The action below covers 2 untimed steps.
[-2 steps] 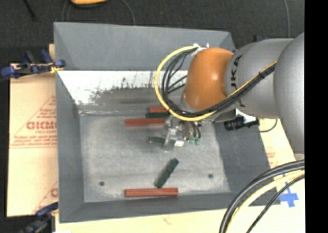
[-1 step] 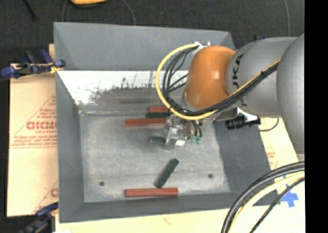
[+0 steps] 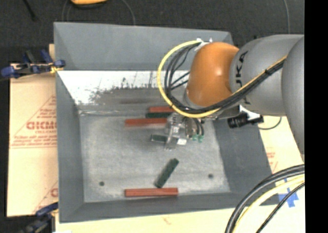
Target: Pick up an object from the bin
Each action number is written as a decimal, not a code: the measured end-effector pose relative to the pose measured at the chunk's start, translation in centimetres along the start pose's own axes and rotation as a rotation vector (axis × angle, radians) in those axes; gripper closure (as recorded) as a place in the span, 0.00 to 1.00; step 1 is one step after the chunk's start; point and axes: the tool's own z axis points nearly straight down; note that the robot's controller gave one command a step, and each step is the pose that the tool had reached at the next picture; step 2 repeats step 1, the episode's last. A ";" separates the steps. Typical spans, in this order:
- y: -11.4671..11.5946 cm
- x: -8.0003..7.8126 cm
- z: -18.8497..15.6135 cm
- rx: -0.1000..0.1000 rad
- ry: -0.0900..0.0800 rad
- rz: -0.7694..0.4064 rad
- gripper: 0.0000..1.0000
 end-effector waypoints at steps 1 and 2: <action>0.0 -0.1 -1.5 -0.001 -0.006 0.000 1.00; 0.0 -0.1 -1.5 -0.001 -0.006 0.000 1.00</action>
Offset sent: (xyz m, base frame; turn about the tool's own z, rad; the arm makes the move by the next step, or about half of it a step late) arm -0.0003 0.0001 0.0012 0.0000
